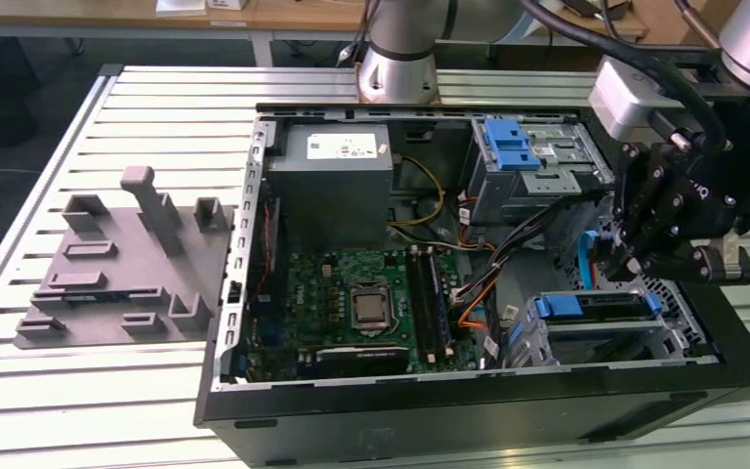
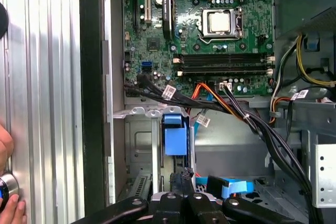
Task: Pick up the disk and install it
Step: 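Insert the first disk wire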
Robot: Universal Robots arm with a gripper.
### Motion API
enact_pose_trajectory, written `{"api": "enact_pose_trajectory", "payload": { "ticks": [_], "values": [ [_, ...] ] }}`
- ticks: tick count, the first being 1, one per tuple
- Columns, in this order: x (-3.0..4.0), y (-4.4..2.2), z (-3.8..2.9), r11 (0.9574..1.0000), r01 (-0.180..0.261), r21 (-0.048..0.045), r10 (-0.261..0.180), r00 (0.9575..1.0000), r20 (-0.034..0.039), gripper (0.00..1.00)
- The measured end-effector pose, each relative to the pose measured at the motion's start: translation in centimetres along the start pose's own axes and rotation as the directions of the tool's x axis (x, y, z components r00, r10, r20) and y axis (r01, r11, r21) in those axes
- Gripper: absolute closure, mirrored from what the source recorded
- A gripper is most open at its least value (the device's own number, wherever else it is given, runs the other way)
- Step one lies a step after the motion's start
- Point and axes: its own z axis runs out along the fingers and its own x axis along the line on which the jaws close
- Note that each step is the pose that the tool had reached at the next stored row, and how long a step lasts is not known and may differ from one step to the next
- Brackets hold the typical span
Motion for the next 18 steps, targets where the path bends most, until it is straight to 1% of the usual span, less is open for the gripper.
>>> {"api": "enact_pose_trajectory", "payload": {
  "ticks": [7,10,13,16,18],
  "values": [
    [-0.53,-1.10,0.12,1.0000,0.001,0.0003,-0.001,1.0000,0.0002,0.89],
    [-0.84,-1.65,0.21,1.0000,0.002,0.0003,-0.002,1.0000,0.0001,0.89],
    [-1.23,-2.06,0.34,1.0000,0.003,0.0003,-0.003,1.0000,0.0002,0.89],
    [-1.68,-2.25,0.52,1.0000,0.004,0.0007,-0.004,1.0000,0.0002,0.89],
    [-1.94,-2.25,0.64,1.0000,0.005,0.0030,-0.005,1.0000,0.0003,0.89]
  ]
}}
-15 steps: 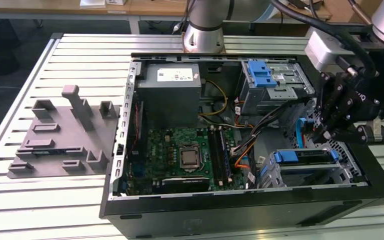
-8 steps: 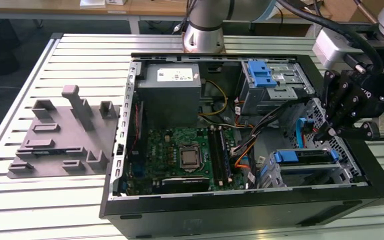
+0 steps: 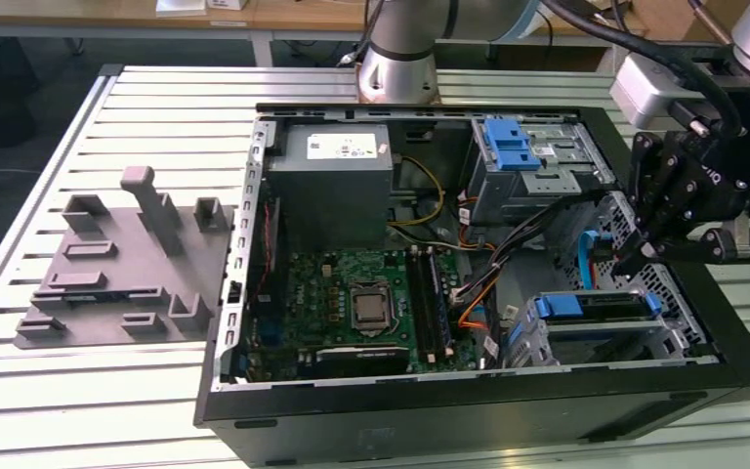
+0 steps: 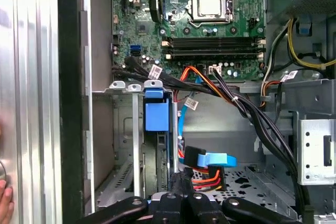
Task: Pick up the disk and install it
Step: 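Insert the first disk wire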
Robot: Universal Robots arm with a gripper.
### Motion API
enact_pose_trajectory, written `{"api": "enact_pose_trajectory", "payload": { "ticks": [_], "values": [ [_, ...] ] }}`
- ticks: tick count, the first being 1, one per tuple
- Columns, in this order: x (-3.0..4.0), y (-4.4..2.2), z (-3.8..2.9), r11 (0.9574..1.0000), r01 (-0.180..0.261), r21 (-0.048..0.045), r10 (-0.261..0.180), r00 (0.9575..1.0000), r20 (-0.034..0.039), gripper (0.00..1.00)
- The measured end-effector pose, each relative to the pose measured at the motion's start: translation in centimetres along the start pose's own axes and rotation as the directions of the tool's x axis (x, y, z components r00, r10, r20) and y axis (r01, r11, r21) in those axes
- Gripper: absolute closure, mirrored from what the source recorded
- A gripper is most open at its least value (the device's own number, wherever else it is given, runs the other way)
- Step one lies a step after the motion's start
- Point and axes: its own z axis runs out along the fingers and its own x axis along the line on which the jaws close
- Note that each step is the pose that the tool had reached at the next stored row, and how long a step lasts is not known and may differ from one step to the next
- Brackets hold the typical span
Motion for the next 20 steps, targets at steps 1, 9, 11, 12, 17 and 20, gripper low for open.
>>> {"api": "enact_pose_trajectory", "payload": {
  "ticks": [1,9,11,12,17,20],
  "values": [
    [-0.08,0.00,0.05,1.0000,0.001,0.0011,-0.001,1.0000,0.0001,0.89],
    [-0.09,0.00,0.11,0.9999,0.001,0.0100,-0.001,1.0000,-0.0021,0.89],
    [-0.09,0.00,0.11,0.9999,0.001,0.0100,-0.001,1.0000,-0.0022,0.89],
    [-0.09,0.00,0.11,0.9999,0.001,0.0100,-0.001,1.0000,-0.0022,0.83],
    [-0.10,0.00,0.43,0.9999,0.001,0.0102,-0.001,1.0000,-0.0022,0.83],
    [-0.10,0.00,0.66,0.9999,0.001,0.0123,-0.001,1.0000,-0.0022,0.83]
  ]
}}
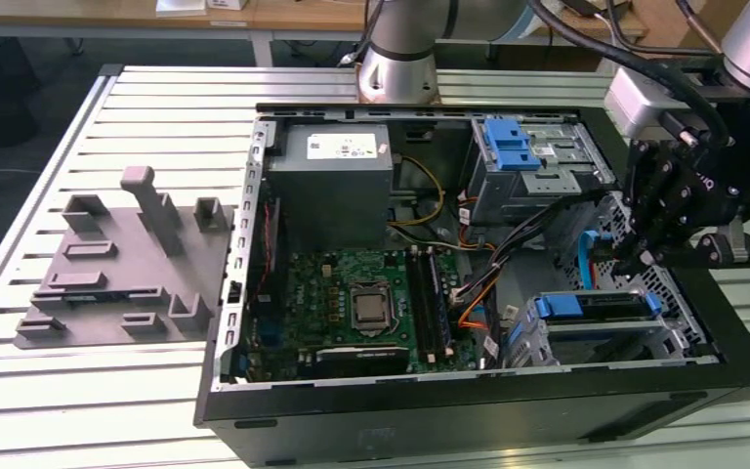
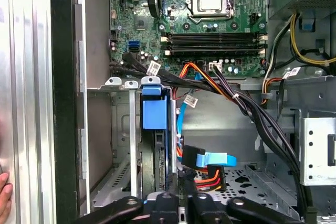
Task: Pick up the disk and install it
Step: 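Insert the first disk wire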
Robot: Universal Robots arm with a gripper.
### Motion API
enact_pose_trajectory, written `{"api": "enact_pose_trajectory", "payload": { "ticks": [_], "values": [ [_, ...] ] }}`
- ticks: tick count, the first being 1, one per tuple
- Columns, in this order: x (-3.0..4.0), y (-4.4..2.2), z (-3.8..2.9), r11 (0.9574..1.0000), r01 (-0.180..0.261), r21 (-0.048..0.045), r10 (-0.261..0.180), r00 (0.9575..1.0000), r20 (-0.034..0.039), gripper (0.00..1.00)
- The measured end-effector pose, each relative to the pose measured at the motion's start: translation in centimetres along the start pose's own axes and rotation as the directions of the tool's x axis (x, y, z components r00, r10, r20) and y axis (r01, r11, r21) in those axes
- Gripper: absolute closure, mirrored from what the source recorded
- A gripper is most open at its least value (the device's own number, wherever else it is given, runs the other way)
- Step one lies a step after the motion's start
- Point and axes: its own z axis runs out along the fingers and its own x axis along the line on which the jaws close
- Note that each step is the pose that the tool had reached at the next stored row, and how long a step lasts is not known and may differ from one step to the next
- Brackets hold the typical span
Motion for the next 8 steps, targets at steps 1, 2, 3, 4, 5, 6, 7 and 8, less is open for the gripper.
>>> {"api": "enact_pose_trajectory", "payload": {
  "ticks": [1,2,3,4,5,6,7,8],
  "values": [
    [0.00,0.00,0.07,1.0000,0.000,0.0008,0.000,1.0000,0.0001,0.81],
    [0.00,0.00,0.15,1.0000,0.000,0.0017,0.000,1.0000,0.0001,0.81],
    [0.00,0.00,0.23,1.0000,0.000,0.0025,0.000,1.0000,0.0002,0.75],
    [-0.01,0.00,0.31,1.0000,0.000,0.0031,0.000,1.0000,0.0001,0.75],
    [-0.01,0.00,0.40,1.0000,0.000,0.0038,0.000,1.0000,0.0002,0.75],
    [-0.01,0.01,0.49,1.0000,0.000,0.0044,0.000,1.0000,0.0003,0.75],
    [-0.01,0.01,0.57,1.0000,0.000,0.0052,0.000,1.0000,0.0002,0.75],
    [-0.01,0.01,0.65,1.0000,0.000,0.0061,0.000,1.0000,0.0002,0.75]
  ]
}}
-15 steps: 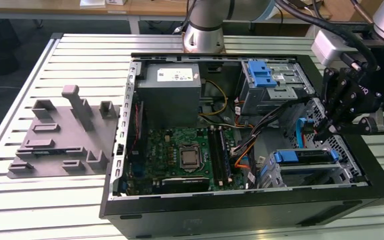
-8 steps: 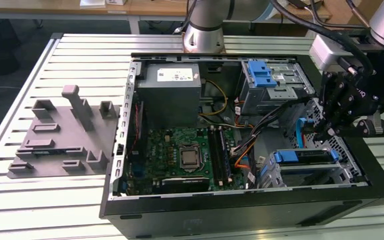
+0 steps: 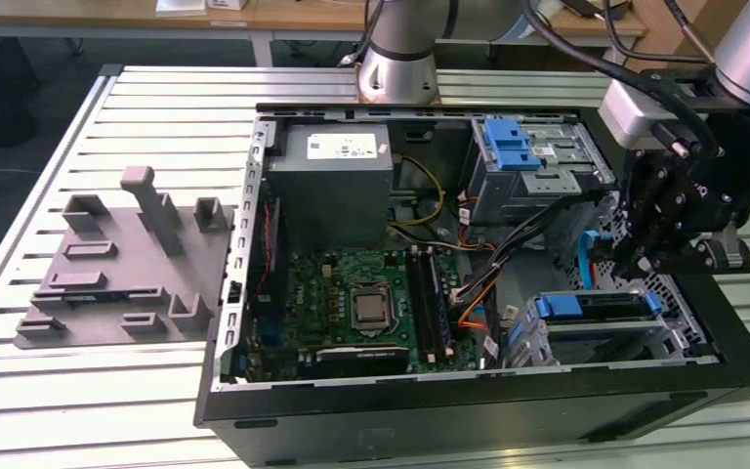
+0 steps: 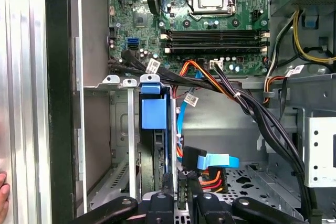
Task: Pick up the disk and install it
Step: 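Insert the first disk wire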
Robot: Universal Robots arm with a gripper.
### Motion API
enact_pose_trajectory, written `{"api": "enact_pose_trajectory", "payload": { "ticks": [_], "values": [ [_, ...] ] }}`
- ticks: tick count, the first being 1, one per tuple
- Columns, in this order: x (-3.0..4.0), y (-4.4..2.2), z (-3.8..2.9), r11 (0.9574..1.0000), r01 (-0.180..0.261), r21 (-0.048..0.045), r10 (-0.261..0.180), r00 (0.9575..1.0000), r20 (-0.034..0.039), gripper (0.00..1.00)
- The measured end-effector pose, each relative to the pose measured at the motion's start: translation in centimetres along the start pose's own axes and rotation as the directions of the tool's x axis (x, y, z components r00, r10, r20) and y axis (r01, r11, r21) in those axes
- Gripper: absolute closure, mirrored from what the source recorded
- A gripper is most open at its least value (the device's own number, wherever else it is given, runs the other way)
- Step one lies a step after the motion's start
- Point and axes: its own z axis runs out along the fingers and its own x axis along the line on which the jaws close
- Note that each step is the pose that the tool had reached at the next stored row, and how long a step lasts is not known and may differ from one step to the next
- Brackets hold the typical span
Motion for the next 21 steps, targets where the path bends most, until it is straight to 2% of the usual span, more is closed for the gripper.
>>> {"api": "enact_pose_trajectory", "payload": {
  "ticks": [5,6,7,14,18,21],
  "values": [
    [-0.01,0.00,0.33,1.0000,0.000,0.0052,0.000,1.0000,0.0004,0.75],
    [-0.01,0.00,0.36,1.0000,0.000,0.0055,0.000,1.0000,0.0004,0.76],
    [0.00,0.00,0.37,1.0000,0.000,0.0056,0.000,1.0000,0.0004,0.83],
    [0.02,0.05,0.39,1.0000,0.000,0.0056,0.000,1.0000,0.0011,0.83],
    [0.16,0.29,0.37,1.0000,0.000,0.0061,0.000,0.9999,-0.0120,0.83],
    [0.33,0.37,0.40,1.0000,0.001,0.0062,0.000,0.9999,-0.0141,0.83]
  ]
}}
